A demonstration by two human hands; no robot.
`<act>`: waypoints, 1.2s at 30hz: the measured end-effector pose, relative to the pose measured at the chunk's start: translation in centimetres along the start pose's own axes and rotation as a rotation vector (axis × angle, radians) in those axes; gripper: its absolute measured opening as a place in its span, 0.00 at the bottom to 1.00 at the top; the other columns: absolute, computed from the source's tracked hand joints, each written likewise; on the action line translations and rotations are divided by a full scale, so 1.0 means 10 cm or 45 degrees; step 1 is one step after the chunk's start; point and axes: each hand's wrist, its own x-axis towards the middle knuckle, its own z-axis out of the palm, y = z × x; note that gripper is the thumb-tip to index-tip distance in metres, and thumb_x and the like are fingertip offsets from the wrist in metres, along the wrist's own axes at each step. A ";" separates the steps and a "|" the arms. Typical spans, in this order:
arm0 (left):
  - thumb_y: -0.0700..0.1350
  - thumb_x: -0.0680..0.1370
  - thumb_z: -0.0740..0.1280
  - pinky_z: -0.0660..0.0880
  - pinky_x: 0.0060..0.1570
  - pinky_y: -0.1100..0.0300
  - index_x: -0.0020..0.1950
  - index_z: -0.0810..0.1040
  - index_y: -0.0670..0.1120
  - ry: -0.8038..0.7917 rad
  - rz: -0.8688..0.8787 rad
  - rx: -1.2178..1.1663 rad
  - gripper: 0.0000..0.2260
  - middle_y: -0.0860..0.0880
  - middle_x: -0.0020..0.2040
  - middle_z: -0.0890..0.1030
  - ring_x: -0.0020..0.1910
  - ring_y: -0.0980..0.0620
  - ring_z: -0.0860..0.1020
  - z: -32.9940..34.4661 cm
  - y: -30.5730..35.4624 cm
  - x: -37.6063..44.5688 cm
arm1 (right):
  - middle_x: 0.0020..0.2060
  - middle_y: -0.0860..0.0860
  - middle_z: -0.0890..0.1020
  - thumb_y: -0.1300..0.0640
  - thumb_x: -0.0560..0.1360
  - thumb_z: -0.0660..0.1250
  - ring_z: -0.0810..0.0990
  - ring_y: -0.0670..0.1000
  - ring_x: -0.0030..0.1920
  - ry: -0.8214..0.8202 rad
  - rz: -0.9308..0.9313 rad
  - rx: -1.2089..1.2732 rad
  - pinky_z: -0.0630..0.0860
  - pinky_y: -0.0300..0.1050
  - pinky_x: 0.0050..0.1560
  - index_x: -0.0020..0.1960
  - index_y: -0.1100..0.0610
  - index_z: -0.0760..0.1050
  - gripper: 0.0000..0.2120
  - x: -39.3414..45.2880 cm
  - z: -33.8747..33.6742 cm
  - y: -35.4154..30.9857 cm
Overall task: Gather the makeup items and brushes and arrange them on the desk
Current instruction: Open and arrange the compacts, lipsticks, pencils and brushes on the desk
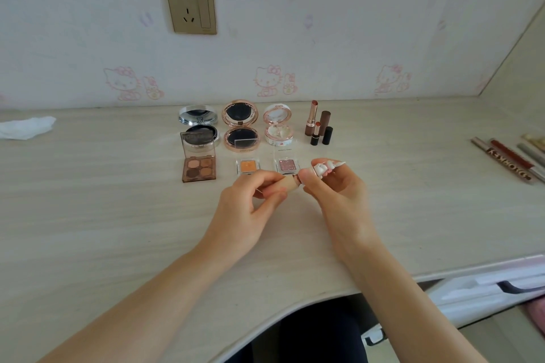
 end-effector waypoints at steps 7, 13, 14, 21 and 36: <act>0.44 0.77 0.69 0.75 0.52 0.62 0.57 0.80 0.48 -0.008 -0.041 -0.047 0.10 0.55 0.49 0.82 0.50 0.58 0.79 -0.01 -0.02 0.02 | 0.50 0.49 0.85 0.56 0.69 0.73 0.83 0.48 0.53 -0.090 0.025 0.127 0.77 0.41 0.52 0.53 0.54 0.77 0.14 0.00 0.00 -0.05; 0.44 0.76 0.69 0.74 0.52 0.63 0.57 0.80 0.49 -0.016 -0.008 -0.027 0.10 0.57 0.49 0.82 0.49 0.59 0.79 0.00 -0.02 0.00 | 0.41 0.49 0.83 0.57 0.70 0.74 0.82 0.47 0.45 -0.027 0.029 0.035 0.76 0.41 0.47 0.47 0.52 0.79 0.07 -0.01 0.01 -0.04; 0.44 0.76 0.69 0.74 0.52 0.63 0.57 0.80 0.49 -0.015 -0.010 -0.030 0.10 0.56 0.49 0.82 0.50 0.59 0.79 0.00 -0.02 0.00 | 0.43 0.49 0.84 0.60 0.71 0.73 0.82 0.48 0.46 -0.040 0.020 0.048 0.77 0.40 0.47 0.48 0.54 0.79 0.07 -0.01 0.01 -0.04; 0.46 0.77 0.68 0.75 0.51 0.63 0.57 0.80 0.50 -0.037 -0.041 -0.064 0.09 0.58 0.49 0.82 0.50 0.59 0.79 0.00 -0.04 0.02 | 0.49 0.52 0.85 0.69 0.74 0.67 0.83 0.49 0.49 -0.064 0.038 0.227 0.77 0.38 0.46 0.61 0.59 0.74 0.17 -0.01 -0.02 -0.08; 0.44 0.77 0.68 0.74 0.49 0.68 0.58 0.81 0.49 -0.059 0.021 -0.071 0.10 0.56 0.48 0.82 0.48 0.58 0.78 0.01 0.00 0.01 | 0.47 0.50 0.84 0.62 0.74 0.70 0.81 0.47 0.47 0.085 0.025 0.272 0.76 0.42 0.47 0.53 0.54 0.79 0.08 0.01 -0.03 -0.09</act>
